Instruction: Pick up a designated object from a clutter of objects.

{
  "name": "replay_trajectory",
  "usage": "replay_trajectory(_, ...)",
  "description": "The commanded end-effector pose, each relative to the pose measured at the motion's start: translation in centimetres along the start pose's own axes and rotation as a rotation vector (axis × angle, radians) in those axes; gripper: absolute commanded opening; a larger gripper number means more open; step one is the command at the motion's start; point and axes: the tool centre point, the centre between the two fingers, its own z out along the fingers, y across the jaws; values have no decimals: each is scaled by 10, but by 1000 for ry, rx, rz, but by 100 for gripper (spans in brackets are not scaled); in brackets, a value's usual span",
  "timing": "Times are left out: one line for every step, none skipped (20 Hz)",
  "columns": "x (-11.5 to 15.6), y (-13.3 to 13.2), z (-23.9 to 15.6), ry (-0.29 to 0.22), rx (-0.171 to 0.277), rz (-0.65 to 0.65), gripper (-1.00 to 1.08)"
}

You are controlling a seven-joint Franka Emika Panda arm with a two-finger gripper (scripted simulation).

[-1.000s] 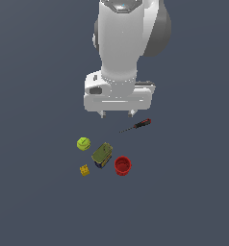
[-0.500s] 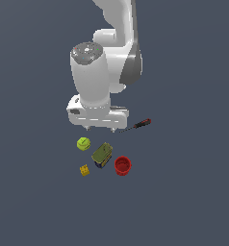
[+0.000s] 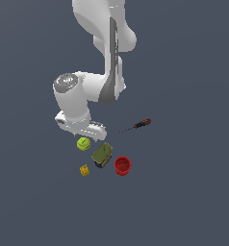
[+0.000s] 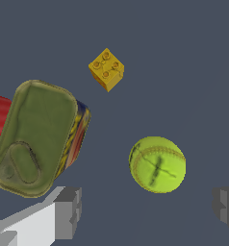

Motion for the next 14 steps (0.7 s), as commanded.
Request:
replay_trajectory(-1, 13, 13, 3, -3, 32, 100)
replay_trajectory(-2, 18, 17, 3, -4, 41, 100)
replay_trajectory(-2, 21, 21, 4, -5, 49, 100)
replay_trajectory(-3, 24, 24, 4, -6, 56, 100)
replay_trajectory(-3, 27, 26, 4, -7, 62, 100)
replay_trajectory(-4, 29, 28, 5, -7, 67, 100)
replay_trajectory(-4, 30, 29, 5, -8, 70, 100)
replay_trajectory(-4, 31, 30, 5, -8, 72, 100)
replay_trajectory(-4, 31, 30, 5, -8, 72, 100)
replay_trajectory(-4, 30, 29, 4, -8, 70, 100)
replay_trajectory(-4, 30, 29, 4, -8, 70, 100)
replay_trajectory(-4, 30, 30, 4, -8, 70, 100)
replay_trajectory(-5, 30, 32, 4, -8, 70, 100)
replay_trajectory(-5, 30, 35, 4, -8, 70, 100)
